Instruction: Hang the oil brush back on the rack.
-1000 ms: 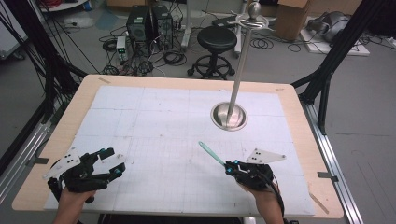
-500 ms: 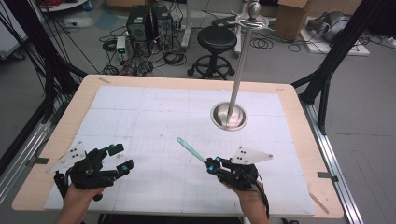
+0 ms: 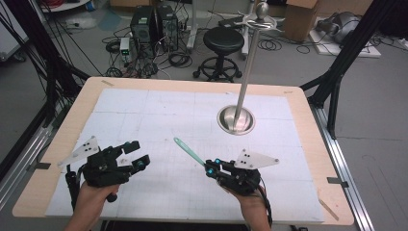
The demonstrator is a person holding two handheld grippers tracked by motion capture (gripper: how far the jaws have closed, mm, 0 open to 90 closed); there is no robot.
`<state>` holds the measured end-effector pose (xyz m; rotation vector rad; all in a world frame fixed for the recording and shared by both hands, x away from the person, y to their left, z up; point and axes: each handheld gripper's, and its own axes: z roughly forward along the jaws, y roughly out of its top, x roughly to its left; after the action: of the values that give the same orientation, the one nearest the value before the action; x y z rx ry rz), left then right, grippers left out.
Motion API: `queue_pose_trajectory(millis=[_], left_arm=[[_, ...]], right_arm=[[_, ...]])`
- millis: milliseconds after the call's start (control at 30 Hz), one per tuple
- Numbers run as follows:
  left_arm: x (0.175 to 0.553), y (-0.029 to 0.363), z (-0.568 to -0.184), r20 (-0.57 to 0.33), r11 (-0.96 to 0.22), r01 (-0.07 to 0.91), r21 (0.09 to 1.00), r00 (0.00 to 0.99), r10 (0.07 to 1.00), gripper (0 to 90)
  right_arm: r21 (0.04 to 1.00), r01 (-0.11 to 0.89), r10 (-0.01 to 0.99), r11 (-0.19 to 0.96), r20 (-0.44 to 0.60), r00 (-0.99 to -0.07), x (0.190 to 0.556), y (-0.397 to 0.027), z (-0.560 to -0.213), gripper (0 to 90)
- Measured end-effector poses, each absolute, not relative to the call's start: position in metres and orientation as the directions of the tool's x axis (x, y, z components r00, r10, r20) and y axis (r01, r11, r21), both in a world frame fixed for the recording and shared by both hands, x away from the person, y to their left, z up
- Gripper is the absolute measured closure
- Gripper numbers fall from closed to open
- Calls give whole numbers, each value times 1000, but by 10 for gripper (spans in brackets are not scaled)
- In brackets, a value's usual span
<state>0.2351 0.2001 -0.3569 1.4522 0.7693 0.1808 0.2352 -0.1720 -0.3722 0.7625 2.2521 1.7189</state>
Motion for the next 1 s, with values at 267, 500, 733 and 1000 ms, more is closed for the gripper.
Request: queue_pose_trajectory(millis=[267,500,733,1000], left_arm=[[238,185,-352,-396,171,363,916,753,526,286],[243,170,-347,-434,191,394,899,738,517,306],[250,158,-346,-477,210,433,877,722,502,327],[258,153,-348,-534,235,485,842,694,483,401]], right_arm=[[949,263,506,174,143,-850,235,-166,-365,824],[953,253,492,168,141,-859,235,-158,-363,824],[956,242,480,166,136,-867,236,-152,-361,824],[956,243,472,165,140,-870,235,-148,-361,824]])
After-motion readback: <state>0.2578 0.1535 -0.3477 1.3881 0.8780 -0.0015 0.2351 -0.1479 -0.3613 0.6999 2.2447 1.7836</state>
